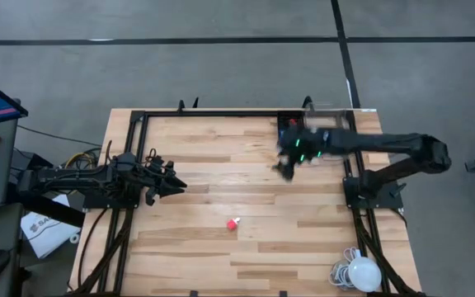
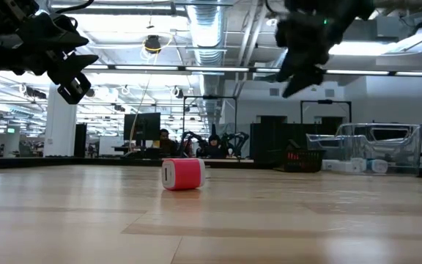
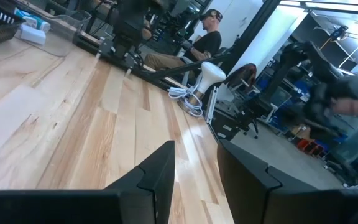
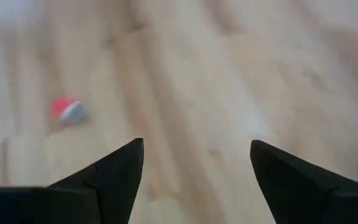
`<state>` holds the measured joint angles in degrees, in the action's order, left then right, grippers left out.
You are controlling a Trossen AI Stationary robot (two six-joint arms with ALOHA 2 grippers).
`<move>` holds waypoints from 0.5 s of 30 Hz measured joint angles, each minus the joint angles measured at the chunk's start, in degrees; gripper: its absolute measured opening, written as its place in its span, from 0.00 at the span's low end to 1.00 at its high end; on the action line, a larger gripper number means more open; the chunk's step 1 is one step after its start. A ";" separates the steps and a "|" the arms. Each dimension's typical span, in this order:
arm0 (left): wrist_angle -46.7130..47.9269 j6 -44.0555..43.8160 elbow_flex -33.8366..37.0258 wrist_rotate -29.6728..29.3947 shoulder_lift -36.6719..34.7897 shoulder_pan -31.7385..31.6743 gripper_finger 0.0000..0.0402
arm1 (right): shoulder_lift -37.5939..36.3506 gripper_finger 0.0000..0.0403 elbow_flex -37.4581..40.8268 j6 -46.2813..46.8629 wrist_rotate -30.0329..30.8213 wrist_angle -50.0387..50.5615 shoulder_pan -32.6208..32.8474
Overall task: Pick & Place Office items
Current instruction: Put the pink and white charger adapter into the transparent bin
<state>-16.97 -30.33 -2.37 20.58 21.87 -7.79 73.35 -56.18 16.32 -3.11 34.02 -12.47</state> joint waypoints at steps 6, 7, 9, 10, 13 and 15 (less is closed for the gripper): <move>0.00 0.00 0.00 0.20 0.00 0.00 0.29 | 7.88 0.71 -0.06 -8.46 2.55 -13.99 15.29; 0.00 0.00 0.00 0.20 0.00 0.01 0.29 | 9.38 0.71 -0.23 -10.39 2.68 -15.91 17.25; -0.01 0.00 0.00 0.19 -0.02 0.00 0.29 | 12.87 0.71 -1.78 -12.84 2.69 -18.39 20.31; -0.04 0.00 0.00 0.20 0.00 0.00 0.29 | 14.59 0.71 -2.81 -13.67 2.64 -18.71 21.49; -0.15 0.00 0.00 0.17 -0.13 0.00 0.29 | 20.24 0.71 -6.59 -15.33 2.00 -18.39 23.53; -0.32 0.00 0.00 0.15 -0.02 0.02 0.29 | 24.24 0.71 -9.99 -17.37 1.62 -18.25 24.00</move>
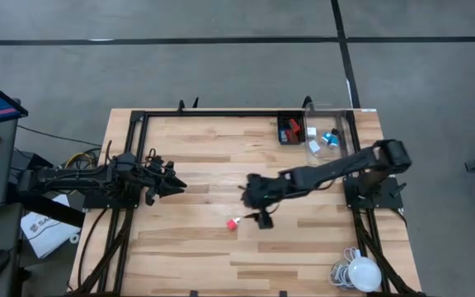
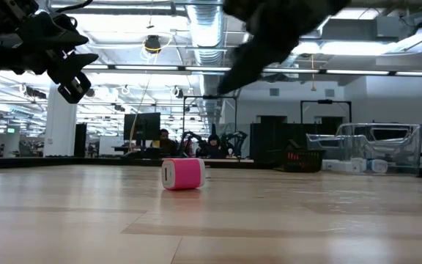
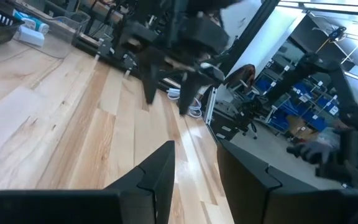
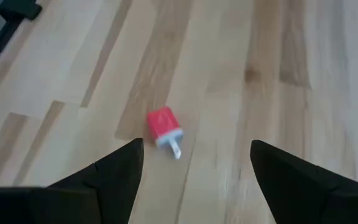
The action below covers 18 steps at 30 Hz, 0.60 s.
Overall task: Pick & Place Office items
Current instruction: Put the pink and white charger adapter into the transparent bin
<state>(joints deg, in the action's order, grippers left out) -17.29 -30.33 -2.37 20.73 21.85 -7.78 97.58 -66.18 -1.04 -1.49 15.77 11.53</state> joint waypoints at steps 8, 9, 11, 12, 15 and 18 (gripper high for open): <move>0.02 0.00 0.02 -0.06 -0.04 0.00 0.29 | 12.52 0.71 -11.87 -5.01 -7.03 2.44 0.41; 0.02 0.00 0.02 -0.19 -0.04 -0.02 0.29 | 13.69 0.71 -12.69 -5.63 -7.68 2.13 0.37; -0.02 0.00 0.02 -0.22 -0.04 -0.01 0.29 | 15.36 0.71 -13.37 -7.27 -7.83 2.37 0.37; -0.06 0.00 0.01 -0.22 -0.04 -0.02 0.29 | 16.30 0.71 -13.99 -7.84 -8.19 1.69 0.40; -0.71 0.00 0.02 -0.21 -0.04 0.00 0.29 | 18.15 0.71 -14.55 -8.85 -9.53 1.23 0.48; -0.90 0.00 0.02 -0.20 -0.04 -0.01 0.29 | 19.97 0.71 -14.66 -10.91 -9.81 0.05 0.89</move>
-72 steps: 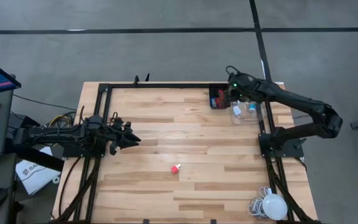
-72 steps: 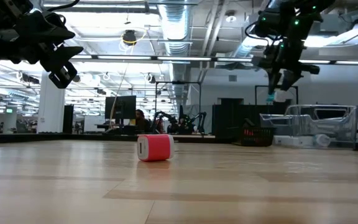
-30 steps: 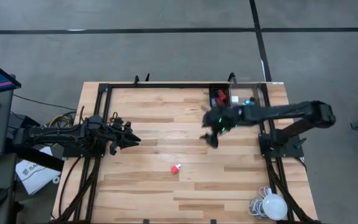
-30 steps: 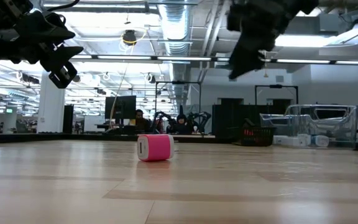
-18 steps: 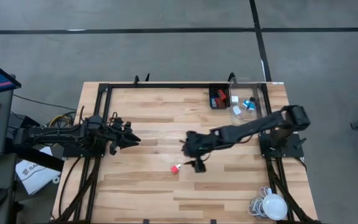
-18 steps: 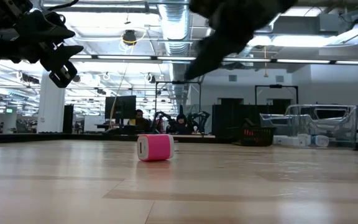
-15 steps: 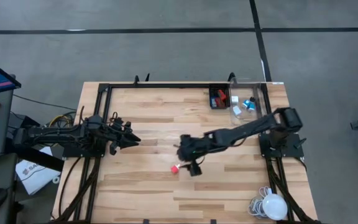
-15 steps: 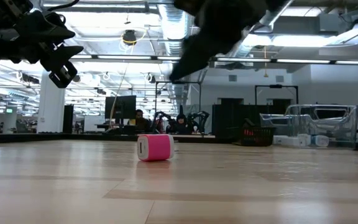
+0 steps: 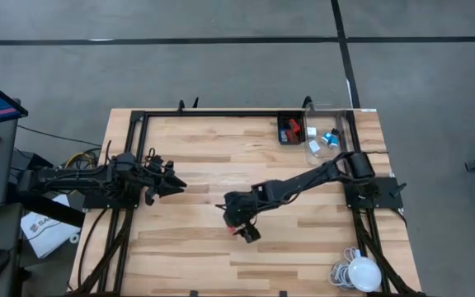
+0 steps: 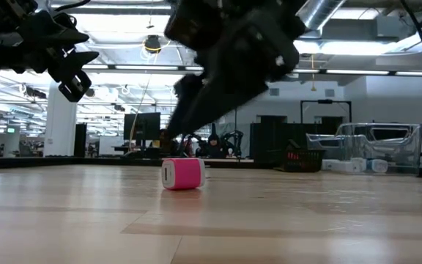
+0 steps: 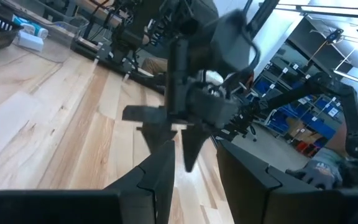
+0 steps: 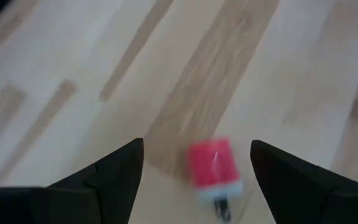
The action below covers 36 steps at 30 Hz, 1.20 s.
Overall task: Pick & Place Office items
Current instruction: Put the pink and white charger adapter into the transparent bin
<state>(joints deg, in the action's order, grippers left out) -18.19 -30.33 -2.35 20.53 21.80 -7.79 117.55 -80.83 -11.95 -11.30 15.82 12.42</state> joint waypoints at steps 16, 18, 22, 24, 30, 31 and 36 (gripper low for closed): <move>-2.22 0.00 0.00 0.22 1.49 0.02 0.29 | 6.60 0.70 0.34 -2.66 2.21 -6.28 -0.21; -2.57 0.00 0.00 0.17 2.08 -0.01 0.29 | 6.60 0.67 0.50 -2.60 2.17 -5.82 -0.21; -2.93 0.00 0.00 0.17 2.73 -0.01 0.29 | 6.58 0.55 0.45 -2.25 2.05 -5.04 -0.23; -2.91 0.00 0.00 0.17 2.78 0.02 0.29 | 6.56 0.46 0.45 -1.73 1.41 -4.63 -0.21; -2.91 0.00 0.00 0.11 2.75 -0.01 0.29 | 6.52 0.30 0.41 1.29 -2.02 -4.23 -0.61; -2.91 0.00 0.00 0.00 2.75 -0.01 0.29 | 6.50 0.30 0.41 2.69 -2.32 -4.31 -0.74; -2.91 0.00 0.00 0.00 2.75 -0.01 0.29 | 5.65 0.30 0.47 13.89 -2.61 -4.02 -1.80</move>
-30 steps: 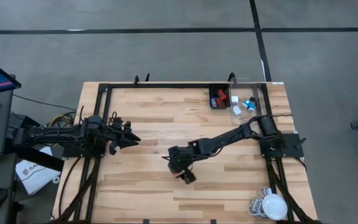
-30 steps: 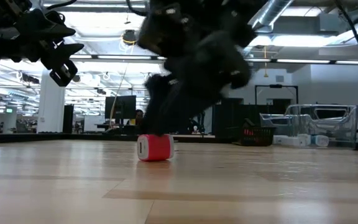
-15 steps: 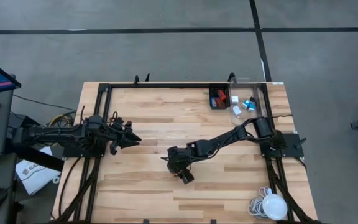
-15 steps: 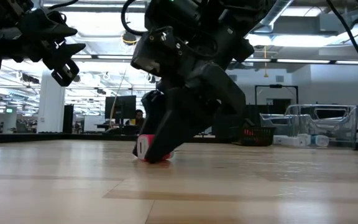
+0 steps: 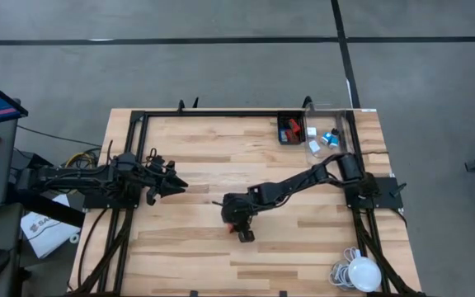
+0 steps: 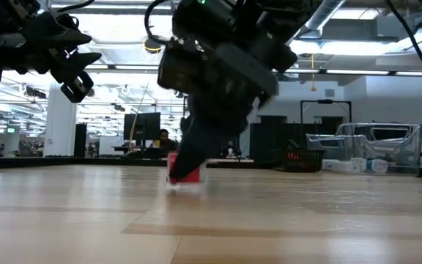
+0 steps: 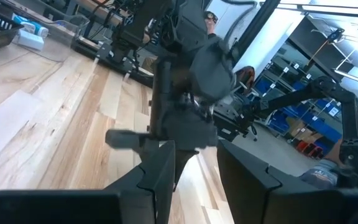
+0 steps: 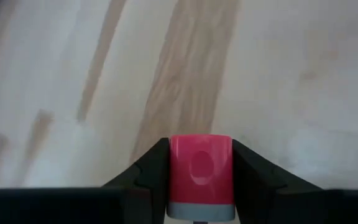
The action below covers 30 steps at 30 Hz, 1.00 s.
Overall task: Pick & Place Office items
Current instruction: Put the pink and white charger adapter into the transparent bin
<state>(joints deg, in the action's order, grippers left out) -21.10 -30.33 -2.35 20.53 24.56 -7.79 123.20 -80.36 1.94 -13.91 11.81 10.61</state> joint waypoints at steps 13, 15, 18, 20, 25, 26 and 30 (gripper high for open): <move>0.04 0.00 0.00 0.04 0.00 0.00 0.29 | -13.20 0.30 -0.04 14.81 9.92 21.34 -3.51; 0.04 0.00 0.00 0.09 0.00 0.02 0.29 | -15.45 0.30 -0.02 14.80 13.92 27.01 -4.16; 0.04 0.00 0.00 0.17 0.00 0.00 0.29 | -18.41 0.30 -0.02 14.72 18.70 32.00 -5.58; 0.04 0.00 0.00 0.24 0.00 0.00 0.29 | -20.26 0.30 0.00 14.45 21.14 34.15 -6.84; 0.04 0.00 0.00 0.22 0.00 0.01 0.29 | -27.60 0.30 4.90 16.04 27.12 36.23 -11.75; 0.04 0.00 0.00 0.22 0.00 0.01 0.29 | -29.65 0.30 6.77 17.13 27.82 36.06 -13.05; 0.04 0.00 0.00 0.19 0.00 0.01 0.29 | -38.75 0.30 14.79 20.81 29.07 33.70 -18.91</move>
<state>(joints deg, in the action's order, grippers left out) -21.06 -30.33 -2.35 20.72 24.56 -7.78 84.45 -65.57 22.76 15.16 45.51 -8.30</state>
